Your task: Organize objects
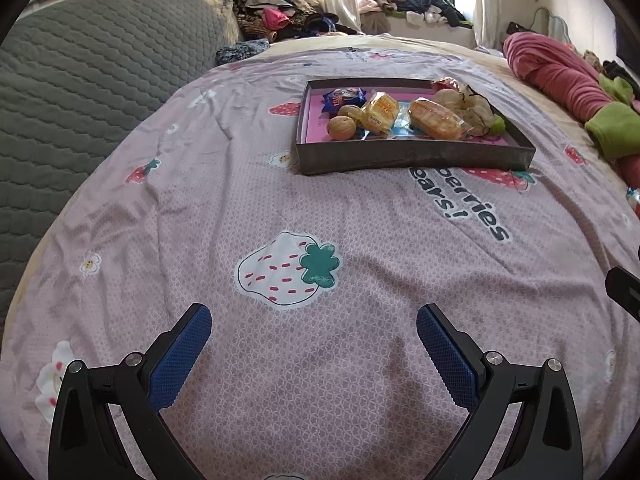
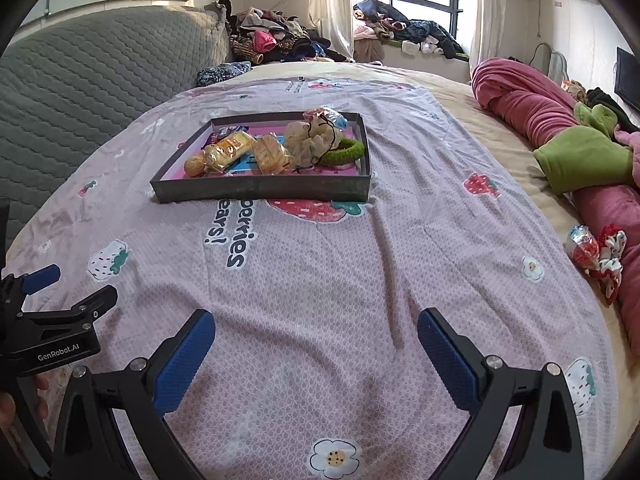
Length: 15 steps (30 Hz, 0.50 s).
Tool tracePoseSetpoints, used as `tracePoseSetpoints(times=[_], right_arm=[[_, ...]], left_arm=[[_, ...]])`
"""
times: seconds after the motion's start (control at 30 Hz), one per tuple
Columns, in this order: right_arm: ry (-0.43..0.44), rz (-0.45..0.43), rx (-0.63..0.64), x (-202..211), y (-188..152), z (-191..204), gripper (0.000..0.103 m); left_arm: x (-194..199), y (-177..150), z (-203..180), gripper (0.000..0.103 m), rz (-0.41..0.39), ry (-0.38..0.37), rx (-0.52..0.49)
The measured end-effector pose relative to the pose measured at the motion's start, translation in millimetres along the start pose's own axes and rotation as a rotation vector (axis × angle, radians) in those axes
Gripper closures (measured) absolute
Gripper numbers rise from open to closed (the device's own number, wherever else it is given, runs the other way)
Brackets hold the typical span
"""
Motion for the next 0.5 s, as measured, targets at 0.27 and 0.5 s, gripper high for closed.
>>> tracePoseSetpoints(times=[0.27,0.5], right_arm=[[-0.009,0.032,-0.006,-14.9,-12.8,-2.0,0.001],[-0.012,0.042,-0.003,-20.7,-15.2,-1.4,0.001]], left_arm=[[-2.5,-2.1,5.3,0.001,-0.015,0.029,0.038],[-9.4,-4.3,14.4,0.001,-0.002,-0.018,0.094]])
Point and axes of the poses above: each gripper's, at about its wrist camera, not at the fingertips, and x roughly against the way its jaws point, z to its left, y to its top, the point moved 1 cm from there along -x, roughly the way its jaws point, and after that the axes turned 1 degree about -y, right-handed, at the moved point
